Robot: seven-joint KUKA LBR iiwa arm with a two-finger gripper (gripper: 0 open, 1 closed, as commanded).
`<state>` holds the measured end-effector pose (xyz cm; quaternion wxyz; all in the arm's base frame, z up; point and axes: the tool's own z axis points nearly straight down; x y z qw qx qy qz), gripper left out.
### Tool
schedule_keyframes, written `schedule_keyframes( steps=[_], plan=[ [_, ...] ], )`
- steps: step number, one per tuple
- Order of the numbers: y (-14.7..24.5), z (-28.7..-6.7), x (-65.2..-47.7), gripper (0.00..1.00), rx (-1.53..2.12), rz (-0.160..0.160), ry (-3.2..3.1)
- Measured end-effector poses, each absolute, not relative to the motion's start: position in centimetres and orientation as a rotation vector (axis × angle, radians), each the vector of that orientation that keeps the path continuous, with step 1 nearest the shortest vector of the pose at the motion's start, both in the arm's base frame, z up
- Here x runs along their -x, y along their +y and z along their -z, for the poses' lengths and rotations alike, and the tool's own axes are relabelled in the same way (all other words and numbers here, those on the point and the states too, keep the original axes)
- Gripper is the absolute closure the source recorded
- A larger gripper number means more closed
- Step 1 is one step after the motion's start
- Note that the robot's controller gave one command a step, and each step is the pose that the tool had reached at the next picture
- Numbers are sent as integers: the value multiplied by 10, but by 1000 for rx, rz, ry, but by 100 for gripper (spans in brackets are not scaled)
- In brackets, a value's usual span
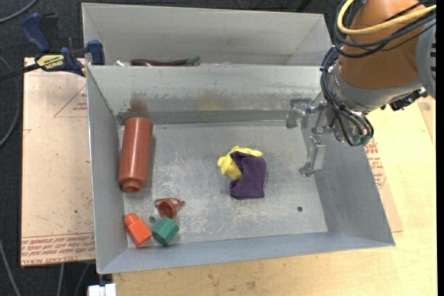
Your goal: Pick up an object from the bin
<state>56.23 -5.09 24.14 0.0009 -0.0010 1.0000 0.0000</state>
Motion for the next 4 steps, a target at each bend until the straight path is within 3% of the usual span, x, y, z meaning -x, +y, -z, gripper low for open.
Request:
schedule_keyframes(
  steps=[1, 2, 3, 4],
  plan=[
    [-51, -241, -562, 0, 3, 0, 3140],
    [-36, -205, -574, 0, 94, 3, 3131],
    [-30, -191, -575, 0, 128, 2, 3129],
    [0, -194, -596, 0, 253, -1, 3140]
  ],
)
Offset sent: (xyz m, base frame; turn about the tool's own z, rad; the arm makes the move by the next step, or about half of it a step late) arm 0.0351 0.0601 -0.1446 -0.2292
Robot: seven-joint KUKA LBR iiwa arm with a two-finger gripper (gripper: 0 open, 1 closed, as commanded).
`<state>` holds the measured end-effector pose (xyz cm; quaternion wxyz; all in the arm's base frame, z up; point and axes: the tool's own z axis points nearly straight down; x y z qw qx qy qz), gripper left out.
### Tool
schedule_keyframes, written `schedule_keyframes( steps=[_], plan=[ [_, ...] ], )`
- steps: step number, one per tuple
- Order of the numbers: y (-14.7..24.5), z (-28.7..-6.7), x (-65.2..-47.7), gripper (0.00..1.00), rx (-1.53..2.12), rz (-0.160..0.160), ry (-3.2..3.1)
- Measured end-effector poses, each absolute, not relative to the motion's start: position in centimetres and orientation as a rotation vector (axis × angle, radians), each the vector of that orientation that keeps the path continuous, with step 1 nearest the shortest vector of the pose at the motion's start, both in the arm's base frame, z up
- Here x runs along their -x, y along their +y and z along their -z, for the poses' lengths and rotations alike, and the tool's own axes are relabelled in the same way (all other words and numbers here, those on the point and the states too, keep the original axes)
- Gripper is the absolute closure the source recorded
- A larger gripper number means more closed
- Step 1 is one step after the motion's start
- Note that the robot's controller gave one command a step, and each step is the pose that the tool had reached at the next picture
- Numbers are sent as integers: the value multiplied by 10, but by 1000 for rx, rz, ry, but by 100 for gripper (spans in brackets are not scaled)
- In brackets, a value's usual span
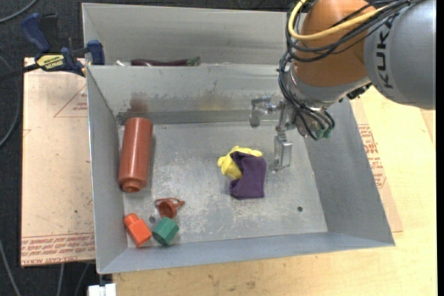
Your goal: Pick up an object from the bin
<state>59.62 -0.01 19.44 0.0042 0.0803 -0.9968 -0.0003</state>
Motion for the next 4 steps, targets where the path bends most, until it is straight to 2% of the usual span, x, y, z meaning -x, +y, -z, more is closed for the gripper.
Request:
schedule_keyframes(
  steps=[1, 2, 3, 4],
  plan=[
    [13, -200, -617, 0, 0, 2, -3161],
    [20, -145, -611, 0, -274, 0, -3135],
    [-5, -76, -575, 100, -283, -1, -3152],
    [-5, -76, -575, 100, -283, -1, -3152]
  ],
)
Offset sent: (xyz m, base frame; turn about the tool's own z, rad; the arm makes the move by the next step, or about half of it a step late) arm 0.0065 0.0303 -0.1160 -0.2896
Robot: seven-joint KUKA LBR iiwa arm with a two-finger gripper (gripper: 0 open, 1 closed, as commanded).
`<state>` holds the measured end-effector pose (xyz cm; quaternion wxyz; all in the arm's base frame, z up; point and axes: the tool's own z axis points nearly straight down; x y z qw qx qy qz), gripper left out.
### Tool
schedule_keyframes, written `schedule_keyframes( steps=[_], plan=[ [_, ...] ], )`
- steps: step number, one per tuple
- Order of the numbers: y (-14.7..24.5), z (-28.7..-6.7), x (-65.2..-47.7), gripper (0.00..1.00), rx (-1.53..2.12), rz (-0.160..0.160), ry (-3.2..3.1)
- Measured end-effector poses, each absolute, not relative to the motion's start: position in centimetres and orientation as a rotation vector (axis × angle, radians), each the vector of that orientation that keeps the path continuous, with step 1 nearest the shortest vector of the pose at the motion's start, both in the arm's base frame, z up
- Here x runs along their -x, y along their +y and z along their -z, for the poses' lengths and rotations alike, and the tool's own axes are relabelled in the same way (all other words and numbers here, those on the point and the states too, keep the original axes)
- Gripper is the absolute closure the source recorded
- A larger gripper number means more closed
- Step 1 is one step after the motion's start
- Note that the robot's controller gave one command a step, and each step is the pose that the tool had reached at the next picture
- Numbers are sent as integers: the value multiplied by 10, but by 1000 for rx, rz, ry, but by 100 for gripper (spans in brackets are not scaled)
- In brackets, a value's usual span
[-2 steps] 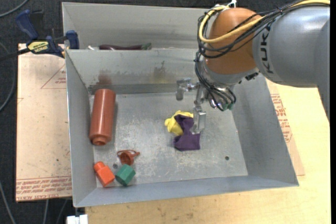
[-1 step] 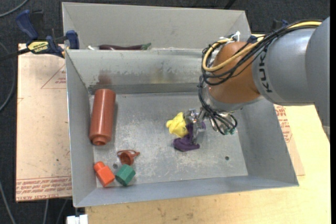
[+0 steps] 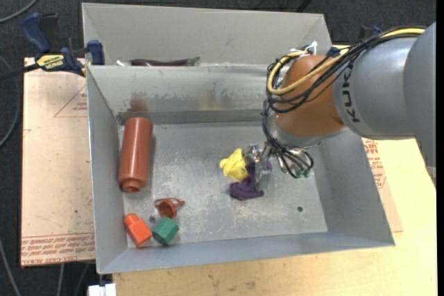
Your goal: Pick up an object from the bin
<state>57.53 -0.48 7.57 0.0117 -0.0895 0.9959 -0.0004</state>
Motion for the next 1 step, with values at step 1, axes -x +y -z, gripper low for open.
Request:
schedule_keyframes(
  steps=[1],
  plan=[
    [1, -205, -576, 100, 383, 2, 3090]
  ],
)
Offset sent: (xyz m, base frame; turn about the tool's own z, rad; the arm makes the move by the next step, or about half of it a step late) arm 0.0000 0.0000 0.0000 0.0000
